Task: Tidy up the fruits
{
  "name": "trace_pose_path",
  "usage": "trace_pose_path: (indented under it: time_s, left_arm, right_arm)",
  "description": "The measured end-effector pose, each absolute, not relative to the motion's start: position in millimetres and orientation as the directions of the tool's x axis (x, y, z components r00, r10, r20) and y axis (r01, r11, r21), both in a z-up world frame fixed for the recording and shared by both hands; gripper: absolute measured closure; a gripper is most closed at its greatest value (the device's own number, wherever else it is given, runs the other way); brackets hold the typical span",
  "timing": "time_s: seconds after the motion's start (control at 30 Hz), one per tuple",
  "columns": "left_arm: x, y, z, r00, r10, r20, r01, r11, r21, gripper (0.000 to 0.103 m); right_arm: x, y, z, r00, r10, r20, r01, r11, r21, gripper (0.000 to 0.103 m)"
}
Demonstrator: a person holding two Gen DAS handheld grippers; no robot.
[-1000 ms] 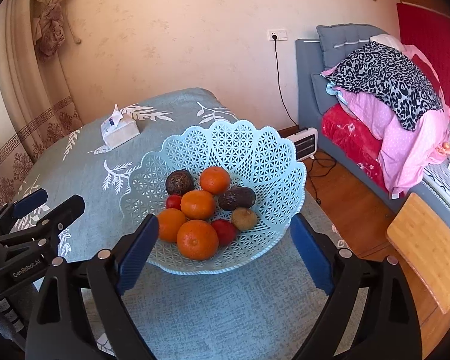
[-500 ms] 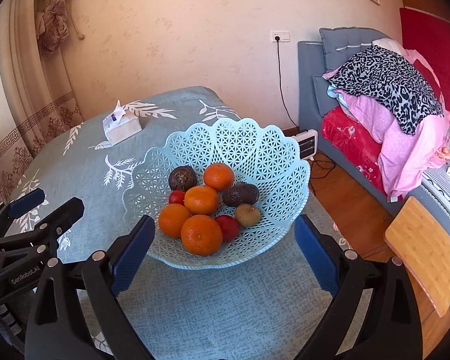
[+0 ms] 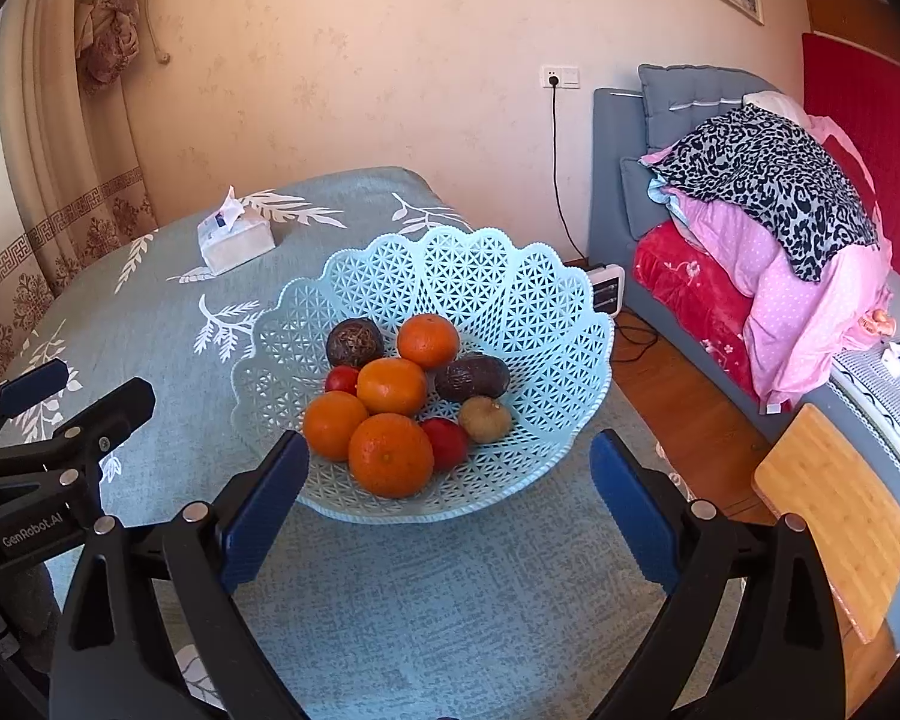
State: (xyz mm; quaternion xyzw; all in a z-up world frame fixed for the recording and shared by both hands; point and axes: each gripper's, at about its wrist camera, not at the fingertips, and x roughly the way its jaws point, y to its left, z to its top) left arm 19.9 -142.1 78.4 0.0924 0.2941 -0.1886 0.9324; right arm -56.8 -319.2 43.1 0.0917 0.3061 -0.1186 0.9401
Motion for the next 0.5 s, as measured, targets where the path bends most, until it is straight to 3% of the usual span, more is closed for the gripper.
trace_pose_path:
  time_s: [0.5]
  left_arm:
    - [19.5, -154.9, 71.9, 0.760, -0.234, -0.607, 0.392, 0.909, 0.141, 0.005]
  right_arm:
    - [-58.0, -321.3, 38.0, 0.779, -0.169, -0.603, 0.279, 0.956, 0.093, 0.007]
